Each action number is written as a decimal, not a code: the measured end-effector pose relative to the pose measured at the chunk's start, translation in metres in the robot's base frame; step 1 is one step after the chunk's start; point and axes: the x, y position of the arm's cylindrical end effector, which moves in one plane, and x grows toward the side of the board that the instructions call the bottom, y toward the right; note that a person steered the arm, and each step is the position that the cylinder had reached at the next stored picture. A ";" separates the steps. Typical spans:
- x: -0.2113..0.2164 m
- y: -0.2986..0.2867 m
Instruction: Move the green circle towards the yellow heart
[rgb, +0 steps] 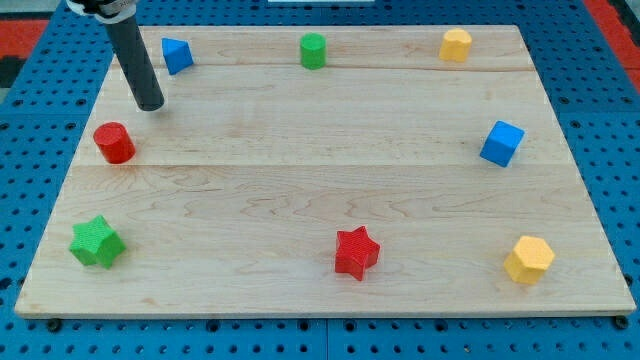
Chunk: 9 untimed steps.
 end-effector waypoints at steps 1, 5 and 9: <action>0.000 0.000; -0.063 0.101; -0.113 0.262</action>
